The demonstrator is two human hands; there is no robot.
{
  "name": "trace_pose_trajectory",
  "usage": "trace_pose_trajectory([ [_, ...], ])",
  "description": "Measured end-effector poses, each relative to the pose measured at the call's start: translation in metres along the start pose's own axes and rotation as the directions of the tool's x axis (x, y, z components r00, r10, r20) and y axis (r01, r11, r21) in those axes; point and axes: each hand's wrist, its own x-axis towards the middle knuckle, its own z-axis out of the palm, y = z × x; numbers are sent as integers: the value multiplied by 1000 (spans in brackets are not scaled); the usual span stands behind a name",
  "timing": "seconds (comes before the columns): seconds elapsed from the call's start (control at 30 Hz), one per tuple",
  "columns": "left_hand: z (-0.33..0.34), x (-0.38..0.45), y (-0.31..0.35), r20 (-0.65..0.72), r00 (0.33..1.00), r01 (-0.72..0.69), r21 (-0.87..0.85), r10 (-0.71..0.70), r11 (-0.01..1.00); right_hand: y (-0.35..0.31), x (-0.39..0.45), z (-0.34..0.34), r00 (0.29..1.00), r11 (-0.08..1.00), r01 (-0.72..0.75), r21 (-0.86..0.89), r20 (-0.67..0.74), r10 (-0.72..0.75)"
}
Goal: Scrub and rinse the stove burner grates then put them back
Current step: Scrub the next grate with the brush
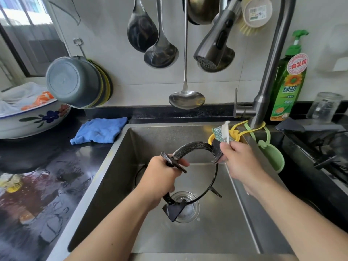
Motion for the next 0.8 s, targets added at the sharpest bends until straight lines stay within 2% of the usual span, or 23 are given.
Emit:
trace_pose_trajectory([
  [0.07,-3,4,-3,27,999,18,62,-19,998,2,0,-1,999,995,30,-97,-33,-33],
  [0.17,-11,3,-12,89,984,129,226,-152,966,4,0,-2,998,975,49,-215,-28,-57],
  [0.23,-11,0,-12,121,976,156,179,-179,971,3,-1,-4,997,964,67,-259,-28,-76],
  [0.27,-10,-1,-12,111,984,116,191,-139,975,2,-1,-4,996,959,77,-271,-25,-87],
  [0.37,-11,-5,-5,130,992,-47,399,-5,916,4,-2,-4,992,943,116,-311,-6,-124],
  [0.47,-11,-10,3,183,983,-56,407,-21,912,4,-5,-3,985,921,169,-350,20,-173],
  [0.57,-4,-14,4,178,984,-122,549,27,827,0,-15,1,972,888,237,-394,100,-215],
  [0.6,2,-17,2,212,977,-125,515,15,848,-1,-20,4,965,871,260,-417,135,-224],
  [0.67,12,-24,0,275,957,-14,346,-88,938,-2,-27,8,955,820,287,-495,214,-205],
  [0.73,16,-24,-2,227,964,87,218,-137,972,-10,-28,5,952,789,262,-556,282,-117],
  [0.8,15,-19,-6,109,984,113,225,-140,968,-24,-29,-3,954,767,227,-601,295,-51],
])
